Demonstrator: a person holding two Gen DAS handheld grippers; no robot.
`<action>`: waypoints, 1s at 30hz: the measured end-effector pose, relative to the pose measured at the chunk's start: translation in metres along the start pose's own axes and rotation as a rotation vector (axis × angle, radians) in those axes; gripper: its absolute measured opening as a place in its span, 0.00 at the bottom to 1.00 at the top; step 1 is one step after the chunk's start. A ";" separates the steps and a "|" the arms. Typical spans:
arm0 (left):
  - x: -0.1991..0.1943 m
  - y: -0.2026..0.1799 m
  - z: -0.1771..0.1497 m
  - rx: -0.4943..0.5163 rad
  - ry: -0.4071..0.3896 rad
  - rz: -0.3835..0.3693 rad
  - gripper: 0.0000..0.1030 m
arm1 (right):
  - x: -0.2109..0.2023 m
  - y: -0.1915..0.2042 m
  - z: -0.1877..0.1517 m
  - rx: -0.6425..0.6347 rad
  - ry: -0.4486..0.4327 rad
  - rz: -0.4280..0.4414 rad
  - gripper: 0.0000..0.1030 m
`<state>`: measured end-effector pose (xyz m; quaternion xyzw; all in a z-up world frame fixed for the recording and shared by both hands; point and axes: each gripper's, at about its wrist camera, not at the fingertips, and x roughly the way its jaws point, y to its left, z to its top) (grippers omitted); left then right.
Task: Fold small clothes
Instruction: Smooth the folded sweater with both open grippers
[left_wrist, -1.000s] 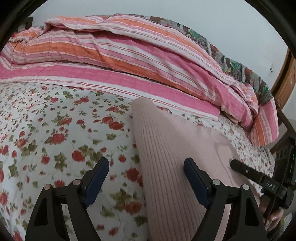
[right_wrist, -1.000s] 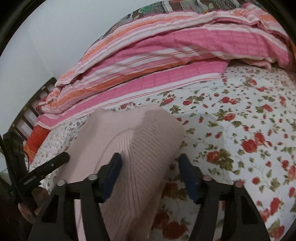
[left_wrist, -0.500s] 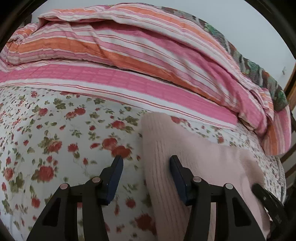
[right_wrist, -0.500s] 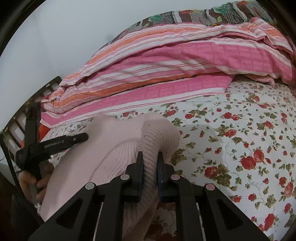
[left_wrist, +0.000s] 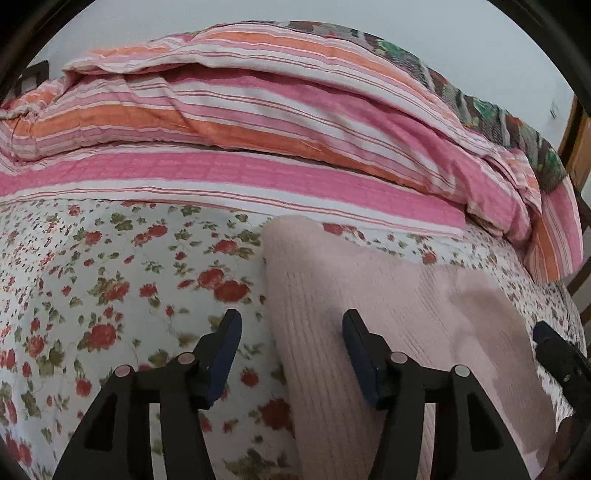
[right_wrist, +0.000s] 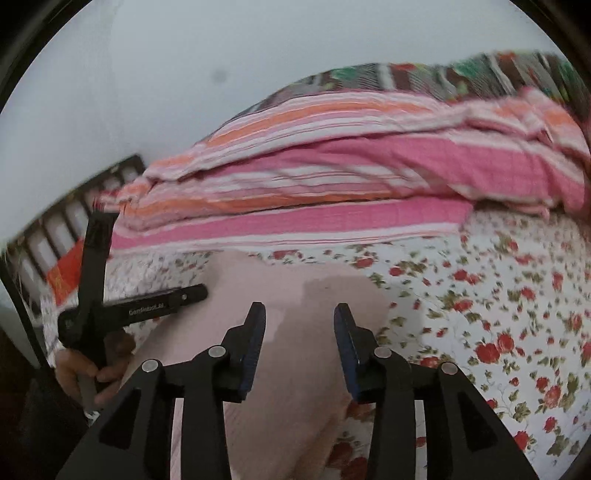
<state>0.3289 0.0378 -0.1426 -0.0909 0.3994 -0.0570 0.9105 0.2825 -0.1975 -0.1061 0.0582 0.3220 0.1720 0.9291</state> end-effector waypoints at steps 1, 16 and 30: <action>-0.002 -0.002 -0.003 0.007 -0.005 0.006 0.58 | 0.004 0.008 -0.004 -0.033 0.012 -0.006 0.37; -0.039 -0.006 -0.043 0.054 -0.057 -0.028 0.67 | 0.024 0.020 -0.032 -0.075 0.130 -0.139 0.36; -0.065 -0.003 -0.071 0.037 -0.091 -0.057 0.70 | 0.006 0.018 -0.037 -0.025 0.149 -0.145 0.36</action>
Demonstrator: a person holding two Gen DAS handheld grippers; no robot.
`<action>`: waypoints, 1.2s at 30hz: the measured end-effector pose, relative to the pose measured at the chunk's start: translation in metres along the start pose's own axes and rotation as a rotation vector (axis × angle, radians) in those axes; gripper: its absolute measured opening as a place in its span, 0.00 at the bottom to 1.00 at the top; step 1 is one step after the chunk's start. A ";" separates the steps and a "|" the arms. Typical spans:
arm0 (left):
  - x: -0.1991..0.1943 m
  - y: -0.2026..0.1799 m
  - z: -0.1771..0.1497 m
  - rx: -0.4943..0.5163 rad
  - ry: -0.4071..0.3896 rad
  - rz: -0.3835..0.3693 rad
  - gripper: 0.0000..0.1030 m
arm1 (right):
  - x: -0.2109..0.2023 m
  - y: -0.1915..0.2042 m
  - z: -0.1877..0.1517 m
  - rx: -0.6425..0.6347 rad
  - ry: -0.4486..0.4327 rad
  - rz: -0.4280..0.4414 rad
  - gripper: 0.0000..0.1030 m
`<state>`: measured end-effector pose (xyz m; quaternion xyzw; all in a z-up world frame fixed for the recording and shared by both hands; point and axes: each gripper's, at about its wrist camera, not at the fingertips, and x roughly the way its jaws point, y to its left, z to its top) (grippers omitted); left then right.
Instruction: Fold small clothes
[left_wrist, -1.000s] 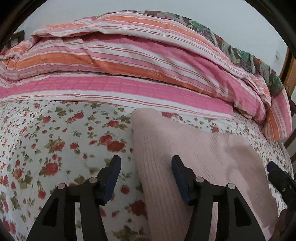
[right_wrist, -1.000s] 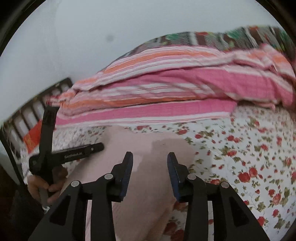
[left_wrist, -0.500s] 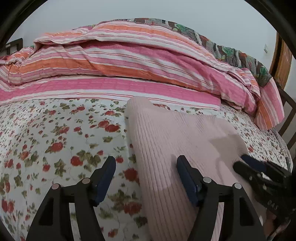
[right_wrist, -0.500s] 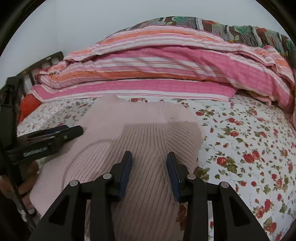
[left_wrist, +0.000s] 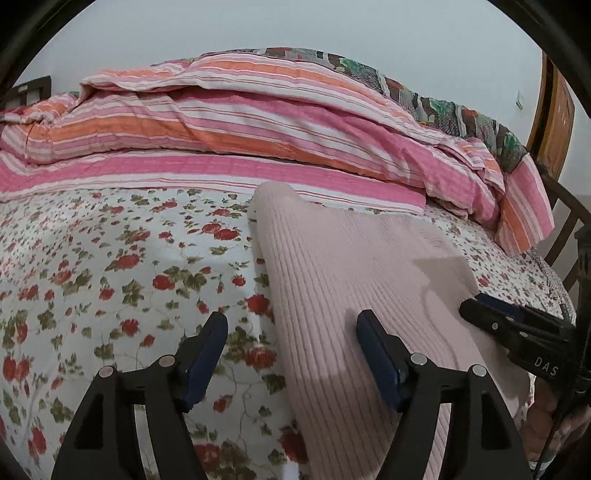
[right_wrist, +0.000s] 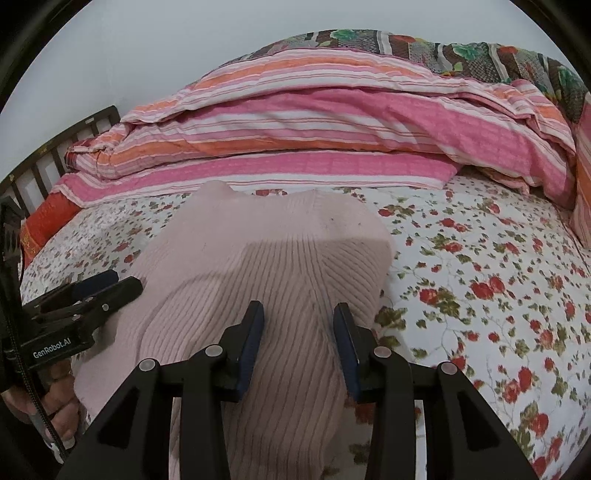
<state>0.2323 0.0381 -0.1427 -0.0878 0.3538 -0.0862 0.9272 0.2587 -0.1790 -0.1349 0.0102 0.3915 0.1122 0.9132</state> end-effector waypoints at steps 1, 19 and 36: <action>-0.001 0.000 -0.001 -0.001 -0.002 -0.002 0.70 | -0.002 -0.001 -0.002 0.007 -0.002 0.002 0.36; -0.029 -0.011 -0.026 0.057 0.014 0.002 0.72 | -0.029 -0.002 -0.024 0.076 -0.002 -0.042 0.36; -0.105 -0.034 -0.026 0.048 0.016 0.108 0.72 | -0.107 0.005 -0.043 0.098 -0.002 -0.136 0.49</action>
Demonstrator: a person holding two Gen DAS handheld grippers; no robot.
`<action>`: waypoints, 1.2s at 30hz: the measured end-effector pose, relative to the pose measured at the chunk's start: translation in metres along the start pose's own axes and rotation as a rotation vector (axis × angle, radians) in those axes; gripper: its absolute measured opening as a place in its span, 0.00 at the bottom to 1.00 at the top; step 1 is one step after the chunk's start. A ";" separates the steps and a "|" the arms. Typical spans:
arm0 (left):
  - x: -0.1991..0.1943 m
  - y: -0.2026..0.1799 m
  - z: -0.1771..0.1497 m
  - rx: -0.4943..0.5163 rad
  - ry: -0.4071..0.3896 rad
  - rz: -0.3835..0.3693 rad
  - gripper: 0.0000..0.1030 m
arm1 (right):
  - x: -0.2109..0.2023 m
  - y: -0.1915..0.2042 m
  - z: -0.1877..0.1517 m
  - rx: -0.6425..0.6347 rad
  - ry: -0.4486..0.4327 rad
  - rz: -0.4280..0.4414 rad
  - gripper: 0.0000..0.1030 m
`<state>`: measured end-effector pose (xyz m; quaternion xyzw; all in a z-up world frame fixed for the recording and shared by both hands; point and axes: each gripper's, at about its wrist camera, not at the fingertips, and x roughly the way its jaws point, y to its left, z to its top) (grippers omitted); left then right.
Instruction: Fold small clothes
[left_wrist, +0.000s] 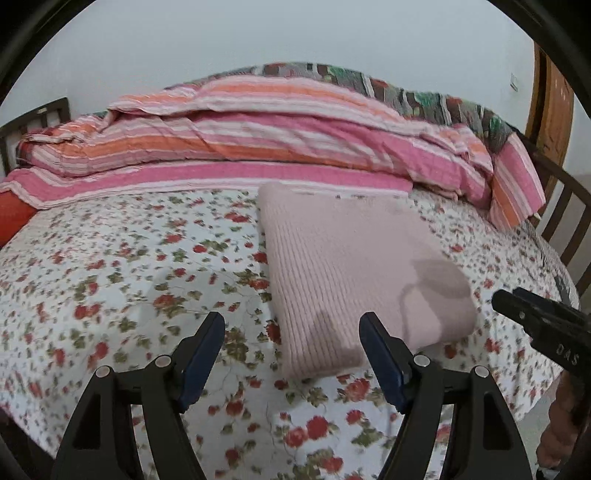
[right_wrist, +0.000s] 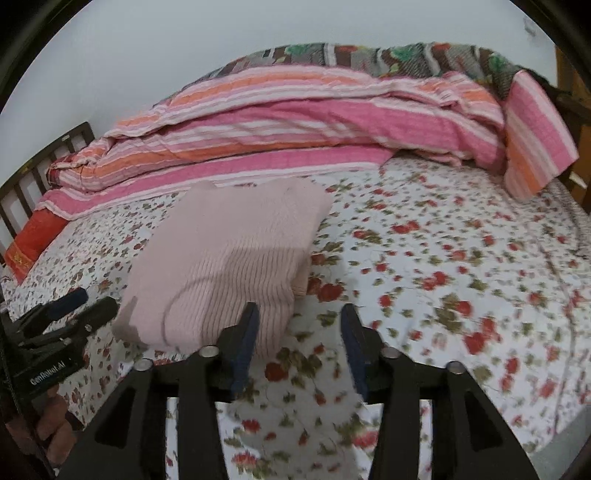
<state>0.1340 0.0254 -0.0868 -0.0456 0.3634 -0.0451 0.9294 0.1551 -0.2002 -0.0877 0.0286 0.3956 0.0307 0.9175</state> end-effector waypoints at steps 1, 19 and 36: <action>-0.005 0.000 0.001 -0.003 -0.004 0.005 0.72 | -0.009 -0.001 -0.001 0.002 -0.014 -0.006 0.51; -0.105 -0.030 -0.001 0.005 -0.110 0.087 0.88 | -0.130 -0.010 -0.017 -0.030 -0.166 -0.079 0.96; -0.125 -0.045 -0.006 0.021 -0.136 0.086 0.88 | -0.160 -0.016 -0.031 -0.029 -0.197 -0.094 0.98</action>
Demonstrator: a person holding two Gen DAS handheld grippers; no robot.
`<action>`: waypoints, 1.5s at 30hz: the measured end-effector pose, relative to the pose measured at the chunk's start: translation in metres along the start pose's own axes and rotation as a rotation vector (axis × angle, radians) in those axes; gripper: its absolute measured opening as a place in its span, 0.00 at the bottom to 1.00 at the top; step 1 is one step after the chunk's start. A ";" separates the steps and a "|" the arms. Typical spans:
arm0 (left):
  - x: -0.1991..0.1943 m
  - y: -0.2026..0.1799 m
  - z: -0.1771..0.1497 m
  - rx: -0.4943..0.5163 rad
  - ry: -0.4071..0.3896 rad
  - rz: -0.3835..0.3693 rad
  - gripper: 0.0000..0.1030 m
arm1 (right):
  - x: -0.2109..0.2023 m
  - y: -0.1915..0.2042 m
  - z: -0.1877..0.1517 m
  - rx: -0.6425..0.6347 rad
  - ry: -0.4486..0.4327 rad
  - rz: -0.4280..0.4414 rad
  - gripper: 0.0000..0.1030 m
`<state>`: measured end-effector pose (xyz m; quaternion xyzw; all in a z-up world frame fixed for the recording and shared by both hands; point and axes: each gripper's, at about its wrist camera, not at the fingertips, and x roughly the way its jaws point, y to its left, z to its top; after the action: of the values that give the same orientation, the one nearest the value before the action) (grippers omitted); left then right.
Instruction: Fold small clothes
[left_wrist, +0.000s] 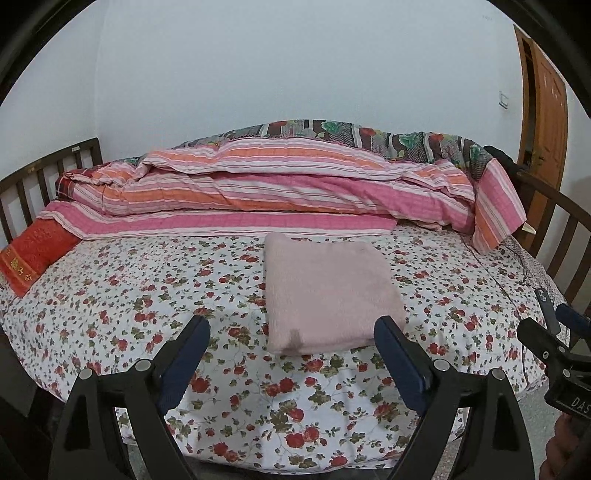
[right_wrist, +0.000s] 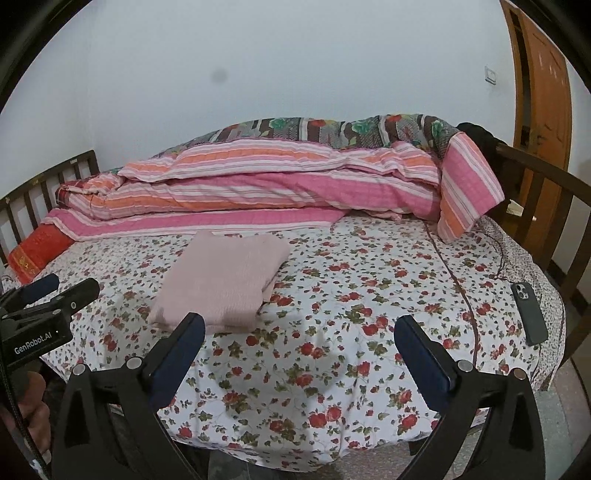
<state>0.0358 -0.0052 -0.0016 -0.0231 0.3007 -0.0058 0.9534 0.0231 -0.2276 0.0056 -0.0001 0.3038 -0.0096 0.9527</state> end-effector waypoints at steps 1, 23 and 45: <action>0.000 0.000 0.000 0.000 -0.001 0.000 0.88 | 0.000 0.000 0.000 0.000 0.000 -0.002 0.98; -0.007 -0.003 0.002 -0.003 -0.013 0.002 0.88 | -0.006 -0.003 -0.002 0.002 -0.007 -0.006 0.98; -0.008 -0.004 0.001 -0.004 -0.015 0.002 0.88 | -0.007 -0.004 -0.002 0.003 -0.008 -0.004 0.98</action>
<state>0.0297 -0.0092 0.0046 -0.0246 0.2937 -0.0041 0.9556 0.0164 -0.2314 0.0079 0.0008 0.2999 -0.0120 0.9539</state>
